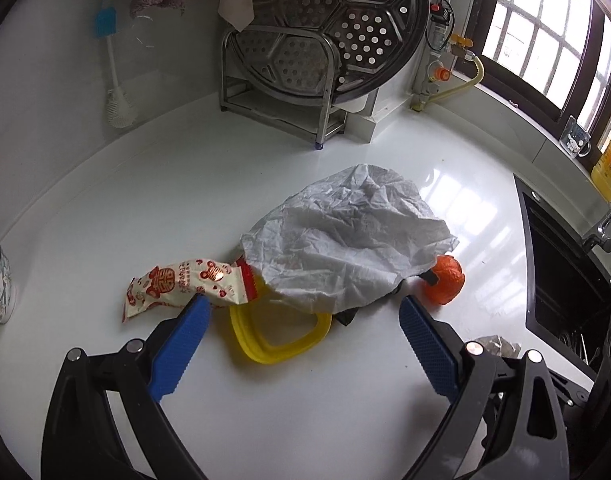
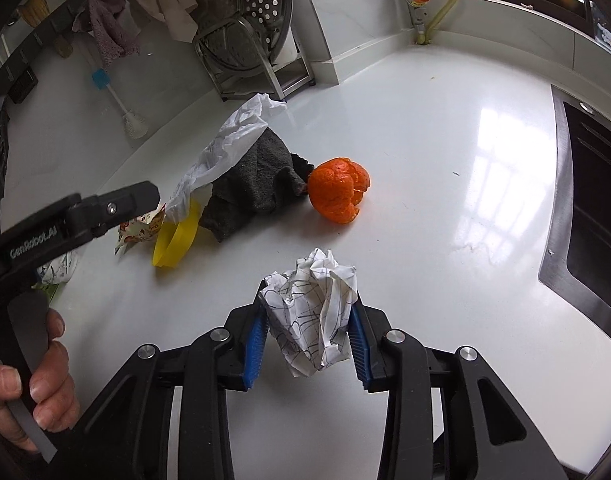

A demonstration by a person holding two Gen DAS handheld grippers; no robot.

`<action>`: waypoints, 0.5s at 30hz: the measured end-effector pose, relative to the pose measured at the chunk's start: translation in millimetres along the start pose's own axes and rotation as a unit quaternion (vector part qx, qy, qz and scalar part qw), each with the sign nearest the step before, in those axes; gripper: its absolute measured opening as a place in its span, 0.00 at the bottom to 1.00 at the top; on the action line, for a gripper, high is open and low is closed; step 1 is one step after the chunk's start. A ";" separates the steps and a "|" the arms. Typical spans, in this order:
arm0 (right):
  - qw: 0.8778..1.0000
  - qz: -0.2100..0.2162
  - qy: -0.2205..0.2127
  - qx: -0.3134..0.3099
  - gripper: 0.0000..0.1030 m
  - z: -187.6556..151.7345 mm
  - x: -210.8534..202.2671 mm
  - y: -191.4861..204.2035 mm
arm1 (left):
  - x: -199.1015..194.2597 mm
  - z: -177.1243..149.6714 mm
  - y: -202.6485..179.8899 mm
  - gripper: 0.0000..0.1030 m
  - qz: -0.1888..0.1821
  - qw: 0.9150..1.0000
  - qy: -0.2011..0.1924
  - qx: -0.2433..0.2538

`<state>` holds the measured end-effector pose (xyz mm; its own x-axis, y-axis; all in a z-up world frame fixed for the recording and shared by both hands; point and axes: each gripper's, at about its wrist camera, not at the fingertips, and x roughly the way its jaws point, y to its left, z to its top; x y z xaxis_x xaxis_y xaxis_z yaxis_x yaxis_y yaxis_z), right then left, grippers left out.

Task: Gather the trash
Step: 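Grasp the crumpled white paper with the right tool while the left tool grasps the white plastic bag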

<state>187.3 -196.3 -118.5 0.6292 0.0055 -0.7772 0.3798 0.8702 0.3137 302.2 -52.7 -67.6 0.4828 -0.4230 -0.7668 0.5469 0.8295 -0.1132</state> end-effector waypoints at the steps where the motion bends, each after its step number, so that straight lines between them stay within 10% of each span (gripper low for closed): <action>1: 1.000 -0.001 -0.001 0.002 0.34 -1.1 -1.1 -1.7 | 3.8 6.2 -3.4 0.91 -0.002 1.000 -0.003 0.002; 15: 1.000 0.004 -0.016 0.023 0.34 -4.5 -13.8 -13.1 | 69.2 63.2 -25.8 0.92 -0.006 0.999 0.036 -0.009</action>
<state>170.6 -205.5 -114.3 0.6533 -0.0032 -0.7571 0.4042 0.8470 0.3453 364.7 -126.3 -77.8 0.4259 -0.4061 -0.8085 0.5394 0.8314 -0.1335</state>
